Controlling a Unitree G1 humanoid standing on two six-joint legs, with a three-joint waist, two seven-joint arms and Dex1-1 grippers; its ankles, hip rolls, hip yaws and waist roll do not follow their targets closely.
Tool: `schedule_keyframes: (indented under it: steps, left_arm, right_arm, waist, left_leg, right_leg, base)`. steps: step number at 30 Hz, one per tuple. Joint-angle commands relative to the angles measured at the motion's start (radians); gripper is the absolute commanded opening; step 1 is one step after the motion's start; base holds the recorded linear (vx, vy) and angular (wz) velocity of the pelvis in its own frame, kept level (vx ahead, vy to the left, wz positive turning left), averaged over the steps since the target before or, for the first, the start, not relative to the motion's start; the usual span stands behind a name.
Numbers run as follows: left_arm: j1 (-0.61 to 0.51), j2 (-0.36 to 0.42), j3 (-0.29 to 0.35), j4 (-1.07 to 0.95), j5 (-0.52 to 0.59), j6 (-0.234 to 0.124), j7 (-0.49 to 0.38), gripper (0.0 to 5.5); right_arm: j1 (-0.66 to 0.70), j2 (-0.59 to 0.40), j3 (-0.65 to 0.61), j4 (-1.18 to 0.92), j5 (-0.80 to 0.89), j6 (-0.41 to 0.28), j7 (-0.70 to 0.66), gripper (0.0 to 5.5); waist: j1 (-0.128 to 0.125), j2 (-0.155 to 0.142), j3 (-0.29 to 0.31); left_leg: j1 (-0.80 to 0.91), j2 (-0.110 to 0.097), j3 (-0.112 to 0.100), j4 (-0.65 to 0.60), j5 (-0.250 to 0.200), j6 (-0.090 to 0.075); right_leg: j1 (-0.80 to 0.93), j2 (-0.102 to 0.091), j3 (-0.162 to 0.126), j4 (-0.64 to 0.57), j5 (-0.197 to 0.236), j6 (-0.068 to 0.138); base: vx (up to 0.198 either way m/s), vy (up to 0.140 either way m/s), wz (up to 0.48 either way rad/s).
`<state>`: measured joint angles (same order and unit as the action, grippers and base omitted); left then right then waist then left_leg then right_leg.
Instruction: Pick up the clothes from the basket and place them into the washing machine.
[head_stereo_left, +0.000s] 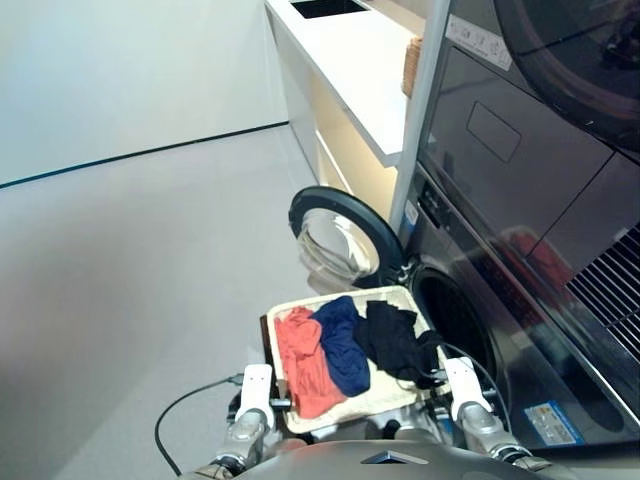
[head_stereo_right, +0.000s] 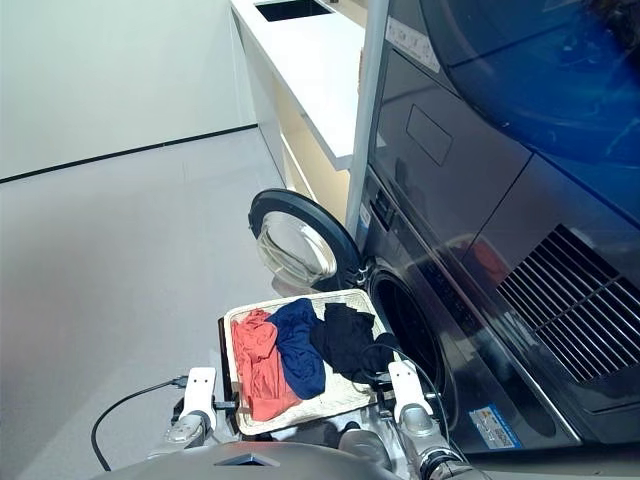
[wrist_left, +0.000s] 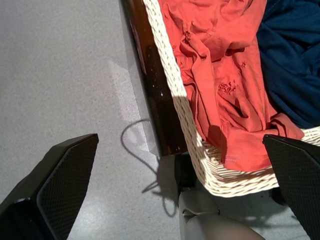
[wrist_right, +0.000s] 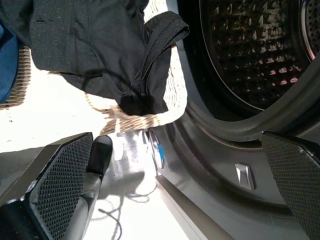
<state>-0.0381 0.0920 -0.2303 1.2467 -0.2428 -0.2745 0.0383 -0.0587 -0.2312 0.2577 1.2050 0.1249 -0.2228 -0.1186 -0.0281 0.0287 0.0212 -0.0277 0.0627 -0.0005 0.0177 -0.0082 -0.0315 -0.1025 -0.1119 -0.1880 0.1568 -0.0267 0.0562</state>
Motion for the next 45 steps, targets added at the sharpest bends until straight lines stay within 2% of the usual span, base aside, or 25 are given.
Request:
schedule_keyframes:
  steps: [1,14,17,20,26,31,33,36,41,45]
  left_arm:
    - [-0.078,0.032,0.026,0.016,0.023,-0.019,0.004,5.5]
    - [-0.114,0.034,0.013,-0.005,0.005,-0.02,0.017,5.5]
    - [-0.145,0.044,-0.021,-0.012,0.067,-0.018,0.02,5.5]
    - [-0.177,0.059,-0.041,-0.022,0.108,-0.02,0.04,5.5]
    - [-0.252,0.085,-0.047,-0.057,0.068,-0.026,0.065,5.5]
    - [-0.326,0.11,-0.093,-0.083,0.092,-0.025,0.081,5.5]
    - [-0.359,0.122,-0.104,-0.089,0.097,-0.021,0.094,5.5]
    - [-0.41,0.135,-0.088,-0.089,0.044,-0.023,0.11,5.5]
    - [-0.492,0.156,-0.087,-0.107,-0.001,-0.026,0.138,5.5]
    - [-0.578,0.197,-0.112,-0.101,-0.008,-0.024,0.155,5.5]
  right_arm:
    - [-0.079,0.004,-0.008,0.007,0.01,-0.013,0.002,5.5]
    - [-0.107,-0.006,0.006,-0.033,0.036,-0.022,0.002,5.5]
    - [-0.122,-0.005,0.023,-0.058,0.036,-0.024,0.003,5.5]
    - [-0.141,-0.008,0.043,-0.08,0.033,-0.025,0.004,5.5]
    - [-0.201,-0.026,0.091,-0.14,0.027,-0.032,-0.003,5.5]
    - [-0.265,-0.043,0.11,-0.173,0.033,-0.037,-0.015,5.5]
    - [-0.293,-0.048,0.112,-0.186,0.043,-0.04,-0.02,5.5]
    - [-0.334,-0.056,0.122,-0.224,0.062,-0.045,-0.027,5.5]
    - [-0.4,-0.068,0.12,-0.251,0.079,-0.055,-0.057,5.5]
    - [-0.483,-0.071,0.13,-0.267,0.107,-0.065,-0.076,5.5]
  waist:
    - [-0.022,-0.071,0.035]
    - [-0.028,-0.068,0.052]
    - [-0.037,-0.065,0.062]
    - [-0.046,-0.06,0.073]
    - [-0.059,-0.06,0.116]
    - [-0.07,-0.053,0.15]
    - [-0.075,-0.047,0.168]
    - [-0.083,-0.047,0.189]
    - [-0.1,-0.048,0.22]
    - [-0.115,-0.049,0.246]
  left_leg:
    - [0.012,-0.017,0.05,0.051,-0.04,-0.019]
    - [-0.027,-0.015,0.056,0.055,-0.031,-0.017]
    - [-0.044,-0.011,0.066,0.053,-0.024,-0.018]
    - [-0.075,-0.006,0.07,0.057,-0.017,-0.019]
    - [-0.187,0.009,0.074,0.12,-0.015,-0.02]
    - [-0.272,0.017,0.074,0.166,-0.02,-0.012]
    - [-0.294,0.02,0.072,0.161,-0.015,-0.008]
    - [-0.364,0.02,0.07,0.191,-0.016,-0.007]
    - [-0.497,0.018,0.066,0.275,-0.036,-0.012]
    - [-0.622,0.021,0.057,0.377,-0.068,-0.008]
  right_leg:
    - [0.109,-0.041,0.039,-0.186,0.099,0.086]
    - [0.059,-0.04,0.044,-0.173,0.106,0.087]
    - [0.028,-0.04,0.049,-0.17,0.111,0.09]
    - [-0.013,-0.044,0.054,-0.161,0.115,0.09]
    - [-0.129,-0.058,0.072,-0.137,0.133,0.087]
    - [-0.258,-0.058,0.087,-0.039,0.121,0.077]
    - [-0.309,-0.059,0.084,0.001,0.113,0.077]
    - [-0.385,-0.064,0.085,0.04,0.109,0.077]
    - [-0.5,-0.075,0.083,0.074,0.113,0.073]
    - [-0.616,-0.07,0.105,0.16,0.1,0.068]
  base:
    - [0.0,0.0,0.0]
    - [0.014,0.0,0.0]
    - [0.0,0.0,0.0]
    - [0.0,0.0,0.0]
    - [-0.018,0.004,-0.029]
    - [0.001,0.011,0.008]
    - [-0.003,0.027,-0.011]
    - [0.0,0.0,0.0]
    - [-0.011,0.004,0.013]
    - [-0.055,0.019,0.034]
